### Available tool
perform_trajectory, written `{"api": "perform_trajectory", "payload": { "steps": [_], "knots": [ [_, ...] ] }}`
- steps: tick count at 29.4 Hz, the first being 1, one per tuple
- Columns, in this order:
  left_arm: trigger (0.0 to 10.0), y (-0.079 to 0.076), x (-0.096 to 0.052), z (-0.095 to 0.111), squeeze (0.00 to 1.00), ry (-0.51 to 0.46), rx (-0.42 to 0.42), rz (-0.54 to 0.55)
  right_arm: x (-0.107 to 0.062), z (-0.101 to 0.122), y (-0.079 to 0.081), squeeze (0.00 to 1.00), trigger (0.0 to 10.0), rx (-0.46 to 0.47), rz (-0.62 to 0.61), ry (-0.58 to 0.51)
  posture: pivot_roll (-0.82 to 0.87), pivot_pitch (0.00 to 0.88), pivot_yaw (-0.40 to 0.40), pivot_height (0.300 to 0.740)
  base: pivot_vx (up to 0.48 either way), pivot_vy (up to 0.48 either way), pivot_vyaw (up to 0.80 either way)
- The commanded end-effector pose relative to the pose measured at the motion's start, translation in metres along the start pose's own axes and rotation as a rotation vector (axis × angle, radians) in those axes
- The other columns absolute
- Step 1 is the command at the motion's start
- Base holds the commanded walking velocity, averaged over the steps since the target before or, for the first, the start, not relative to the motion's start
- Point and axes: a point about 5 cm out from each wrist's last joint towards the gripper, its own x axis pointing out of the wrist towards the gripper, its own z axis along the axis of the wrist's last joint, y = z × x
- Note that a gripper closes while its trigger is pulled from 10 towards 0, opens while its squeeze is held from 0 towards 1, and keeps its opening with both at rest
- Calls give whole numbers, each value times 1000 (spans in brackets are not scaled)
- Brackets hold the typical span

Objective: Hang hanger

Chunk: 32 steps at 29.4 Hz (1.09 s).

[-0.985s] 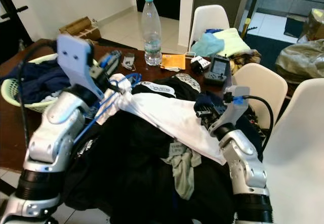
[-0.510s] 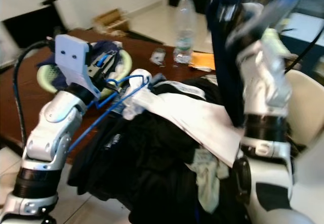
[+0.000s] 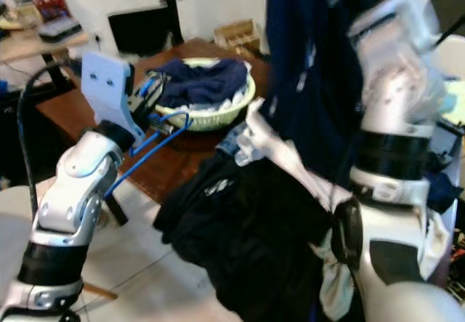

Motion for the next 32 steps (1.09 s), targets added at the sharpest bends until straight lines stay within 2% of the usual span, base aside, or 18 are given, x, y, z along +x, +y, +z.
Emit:
{"api": "perform_trajectory", "payload": {
  "steps": [1,2,3,4,6,11,13,14,17,19,20,24,26,27,28,29,31,32],
  "knots": [
    [10000,-1,2,12,0,-51,8,-19,-1,-7,-4,0,10000,-81,-45,62,108,65,-37,740,0,0,0],
    [10000,-2,3,15,0,-64,7,-26,-3,-20,-7,0,10000,-101,-78,117,108,65,-37,740,0,0,0],
    [10000,-2,3,15,0,-64,7,-26,-3,-20,-7,0,10000,-101,-78,117,108,65,-37,740,0,0,0],
    [10000,-3,4,19,0,-78,3,-34,-6,-30,-10,0,10000,-120,-112,166,107,67,-37,740,0,0,0],
    [10000,-3,4,19,0,-78,3,-34,-6,-30,-10,0,10000,-120,-112,166,107,67,-37,740,0,0,0],
    [10000,-7,7,26,0,-106,-6,-52,-15,-44,-15,0,10000,-174,-160,267,105,66,-37,740,0,0,0],
    [10000,-7,7,26,0,-106,-6,-52,-15,-44,-15,0,10000,-174,-160,267,105,66,-37,740,0,0,0],
    [10000,-8,8,28,0,-112,-5,-57,-18,-49,-16,1000,10000,-200,-161,299,105,66,-37,740,0,0,0],
    [10000,-7,10,31,0,-120,11,-64,-25,-60,-19,1000,10000,-279,-157,384,101,67,-38,740,0,0,0],
    [10000,-7,10,31,0,-120,11,-64,-25,-60,-19,1000,10000,-279,-157,384,101,67,-38,740,0,0,0],
    [10000,-3,12,32,0,-117,22,-67,-31,-67,-23,1000,10000,-321,-170,433,101,67,-39,740,0,0,0],
    [10000,4,13,29,0,-89,-3,-75,-40,-75,-29,1000,10000,-353,-186,504,103,68,-40,740,0,0,0],
    [10000,4,13,29,0,-89,-3,-75,-40,-75,-29,1000,10000,-353,-186,504,103,68,-40,740,0,0,0],
    [10000,4,12,27,0,-80,-47,-94,-43,-78,-30,1000,10000,-361,-187,529,103,68,-40,740,0,0,0],
    [10000,4,12,27,0,-80,-47,-94,-43,-78,-30,1000,10000,-361,-187,529,103,68,-40,740,0,0,0],
    [10000,3,10,21,0,-58,-161,-93,-47,-80,-31,1000,10000,-365,-177,557,99,71,-38,740,0,0,0],
    [10000,3,10,21,0,-58,-161,-93,-47,-80,-31,1000,10000,-365,-177,557,99,71,-38,740,0,0,0],
    [10000,-1,8,13,0,-15,-294,-102,-51,-82,-31,1000,10000,-369,-159,583,99,72,-38,740,0,0,0]
  ]
}}
